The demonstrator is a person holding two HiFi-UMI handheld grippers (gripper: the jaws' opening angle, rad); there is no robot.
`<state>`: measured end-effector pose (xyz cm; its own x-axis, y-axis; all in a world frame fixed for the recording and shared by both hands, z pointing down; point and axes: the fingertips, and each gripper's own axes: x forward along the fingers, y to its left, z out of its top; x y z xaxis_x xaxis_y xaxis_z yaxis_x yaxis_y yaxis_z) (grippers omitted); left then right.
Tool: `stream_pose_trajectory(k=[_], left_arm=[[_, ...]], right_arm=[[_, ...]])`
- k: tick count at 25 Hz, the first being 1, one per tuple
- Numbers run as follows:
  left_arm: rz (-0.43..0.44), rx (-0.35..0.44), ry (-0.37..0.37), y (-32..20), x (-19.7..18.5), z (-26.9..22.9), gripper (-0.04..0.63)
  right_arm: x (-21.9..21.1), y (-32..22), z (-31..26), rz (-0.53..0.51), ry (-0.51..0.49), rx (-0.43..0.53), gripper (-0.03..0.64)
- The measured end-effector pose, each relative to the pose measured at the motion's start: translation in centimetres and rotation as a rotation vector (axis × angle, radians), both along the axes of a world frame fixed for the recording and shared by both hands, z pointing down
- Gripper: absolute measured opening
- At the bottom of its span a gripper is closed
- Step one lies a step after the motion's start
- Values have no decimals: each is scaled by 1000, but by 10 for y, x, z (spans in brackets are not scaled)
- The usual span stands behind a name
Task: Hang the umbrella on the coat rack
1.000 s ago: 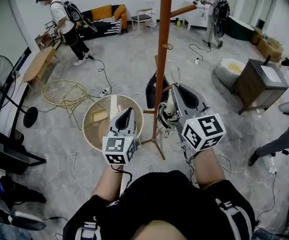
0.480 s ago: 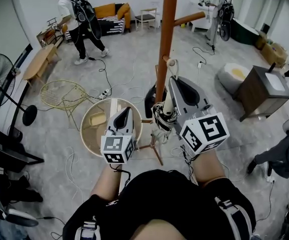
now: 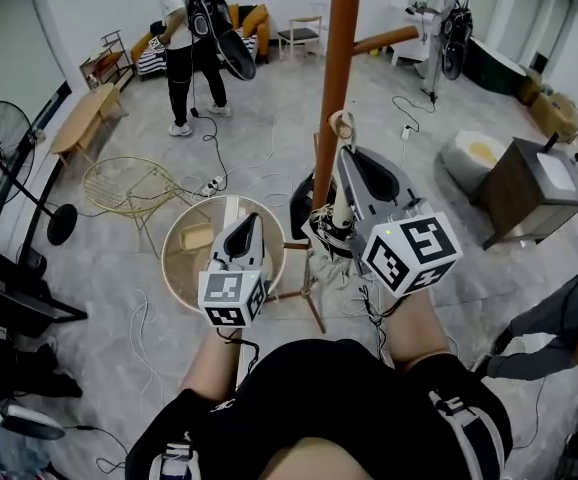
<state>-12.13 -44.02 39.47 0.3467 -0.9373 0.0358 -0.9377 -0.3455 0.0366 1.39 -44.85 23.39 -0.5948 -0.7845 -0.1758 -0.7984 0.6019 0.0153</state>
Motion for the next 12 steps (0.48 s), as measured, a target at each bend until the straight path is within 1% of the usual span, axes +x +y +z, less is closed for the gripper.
stream_pose_trajectory(k=[5, 12], left_arm=[[-9, -1, -5, 4, -4, 1, 15], [-27, -12, -8, -3, 8, 4, 15]], right_arm=[[-4, -6, 10, 4, 10, -28, 18], [11, -25, 19, 6, 17, -65, 18]])
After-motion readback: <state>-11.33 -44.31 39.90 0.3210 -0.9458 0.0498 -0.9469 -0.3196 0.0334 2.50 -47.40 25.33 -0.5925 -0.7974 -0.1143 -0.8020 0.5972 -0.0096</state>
